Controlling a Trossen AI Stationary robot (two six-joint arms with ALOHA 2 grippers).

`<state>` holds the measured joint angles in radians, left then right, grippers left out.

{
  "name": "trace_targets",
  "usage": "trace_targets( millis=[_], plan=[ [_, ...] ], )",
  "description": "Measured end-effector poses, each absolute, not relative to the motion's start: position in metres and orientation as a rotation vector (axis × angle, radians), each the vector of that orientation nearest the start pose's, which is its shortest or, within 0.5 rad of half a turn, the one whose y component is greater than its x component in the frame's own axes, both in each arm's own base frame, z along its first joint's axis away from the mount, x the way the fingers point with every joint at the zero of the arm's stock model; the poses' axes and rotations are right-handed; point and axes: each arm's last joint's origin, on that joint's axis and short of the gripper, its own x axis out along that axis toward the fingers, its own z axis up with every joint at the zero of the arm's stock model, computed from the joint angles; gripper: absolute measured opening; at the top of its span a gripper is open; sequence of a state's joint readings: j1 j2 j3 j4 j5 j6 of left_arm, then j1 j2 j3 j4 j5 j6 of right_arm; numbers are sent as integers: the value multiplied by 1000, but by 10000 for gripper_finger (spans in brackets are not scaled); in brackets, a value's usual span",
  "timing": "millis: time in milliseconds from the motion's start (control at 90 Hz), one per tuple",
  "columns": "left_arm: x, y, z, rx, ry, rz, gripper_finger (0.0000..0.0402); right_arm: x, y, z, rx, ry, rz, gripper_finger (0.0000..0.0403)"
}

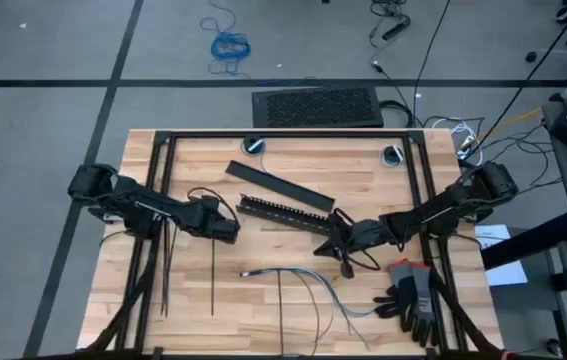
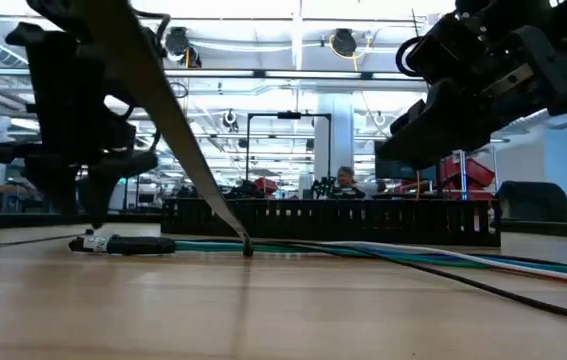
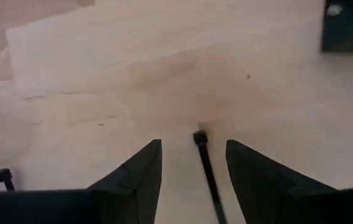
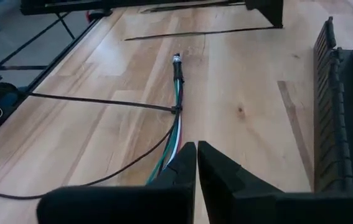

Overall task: Ziptie cables
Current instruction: Wrap the cable wires with the black zip tie

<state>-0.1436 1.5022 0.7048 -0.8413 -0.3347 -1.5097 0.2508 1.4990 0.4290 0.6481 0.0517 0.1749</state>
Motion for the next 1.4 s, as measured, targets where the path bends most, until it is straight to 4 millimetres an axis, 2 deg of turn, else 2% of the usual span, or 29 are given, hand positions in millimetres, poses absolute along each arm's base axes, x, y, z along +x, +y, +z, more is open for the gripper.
trace_targets(
  millis=[211,433,756,1144,1400],
  plan=[
    [212,-16,133,-788,1088,1257,172,252,63,142,109,428,159,8],
    [218,-7,131,-809,1057,1255,144,252,63,142,109,428,159,8],
    [218,-7,131,-851,1084,1246,103,251,63,140,104,441,159,8],
    [214,-11,130,-875,1176,1234,100,251,63,140,108,443,158,8],
    [214,-9,130,-851,1148,1244,94,251,63,140,110,445,157,8]
  ],
)
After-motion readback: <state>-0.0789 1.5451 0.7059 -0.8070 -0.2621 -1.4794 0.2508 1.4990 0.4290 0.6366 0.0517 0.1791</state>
